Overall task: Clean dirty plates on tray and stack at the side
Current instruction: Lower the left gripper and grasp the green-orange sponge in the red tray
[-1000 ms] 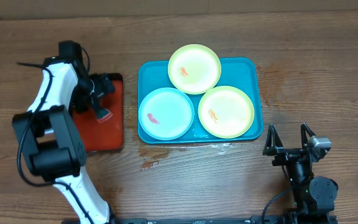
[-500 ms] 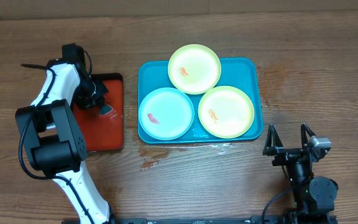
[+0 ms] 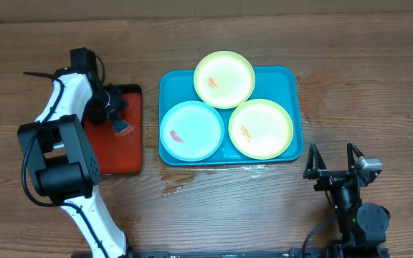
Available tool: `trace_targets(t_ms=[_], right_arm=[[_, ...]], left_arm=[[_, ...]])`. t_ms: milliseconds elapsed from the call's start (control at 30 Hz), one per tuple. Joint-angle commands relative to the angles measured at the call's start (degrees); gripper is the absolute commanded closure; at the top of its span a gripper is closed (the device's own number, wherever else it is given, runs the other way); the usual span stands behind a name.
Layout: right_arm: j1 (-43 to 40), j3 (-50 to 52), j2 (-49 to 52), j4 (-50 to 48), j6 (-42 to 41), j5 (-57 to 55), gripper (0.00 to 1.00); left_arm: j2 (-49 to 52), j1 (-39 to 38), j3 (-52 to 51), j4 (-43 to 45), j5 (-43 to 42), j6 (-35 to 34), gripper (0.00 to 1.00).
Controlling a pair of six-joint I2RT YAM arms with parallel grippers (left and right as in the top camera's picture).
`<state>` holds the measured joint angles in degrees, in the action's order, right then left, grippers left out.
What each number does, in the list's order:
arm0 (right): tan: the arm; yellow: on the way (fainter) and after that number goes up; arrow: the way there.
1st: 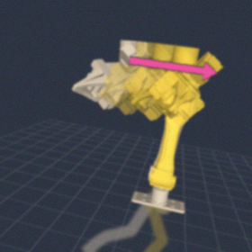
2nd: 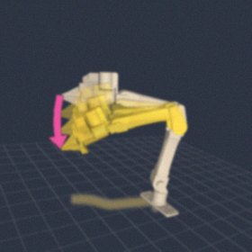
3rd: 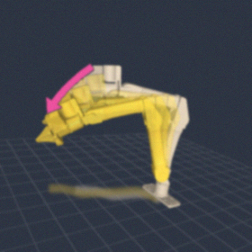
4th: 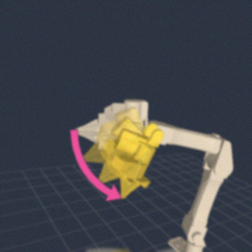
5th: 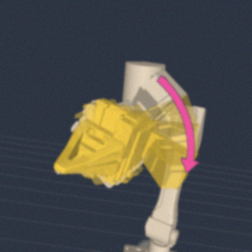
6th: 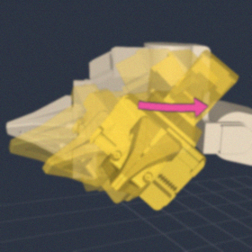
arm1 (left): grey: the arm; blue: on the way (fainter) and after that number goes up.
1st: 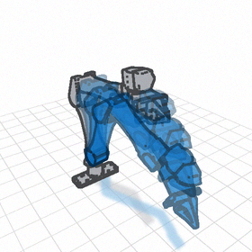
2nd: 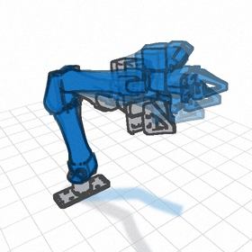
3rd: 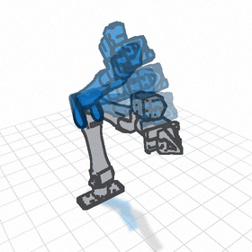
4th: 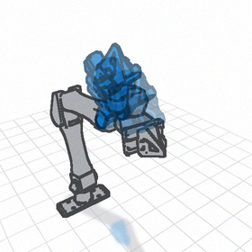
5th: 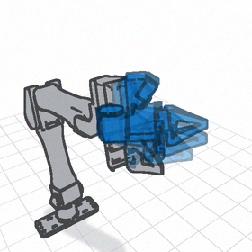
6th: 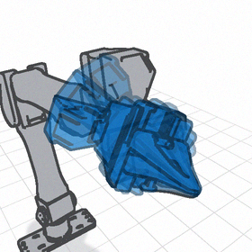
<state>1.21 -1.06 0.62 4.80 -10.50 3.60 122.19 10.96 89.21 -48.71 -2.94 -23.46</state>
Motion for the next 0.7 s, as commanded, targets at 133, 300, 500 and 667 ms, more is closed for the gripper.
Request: trace_targets(t_ms=[133, 300, 500, 667], right_arm=[[0.17, 0.61, -0.46, -0.2, 0.0, -0.57, 0.0], [0.17, 0.61, -0.46, -0.2, 0.0, -0.57, 0.0], [0.17, 0.61, -0.46, -0.2, 0.0, -0.57, 0.0], [0.17, 0.61, -0.46, -0.2, 0.0, -0.57, 0.0]], left_arm=[[0.33, -0.02, 0.9, -0.48, 0.59, 0.76, 0.89], [0.33, -0.02, 0.92, -5.38, -0.28, 0.74, 0.0], [0.33, -0.02, 0.92, -12.15, -5.68, 0.76, 0.0], [0.33, -0.02, 0.92, -11.8, -4.2, 0.74, 0.19]])
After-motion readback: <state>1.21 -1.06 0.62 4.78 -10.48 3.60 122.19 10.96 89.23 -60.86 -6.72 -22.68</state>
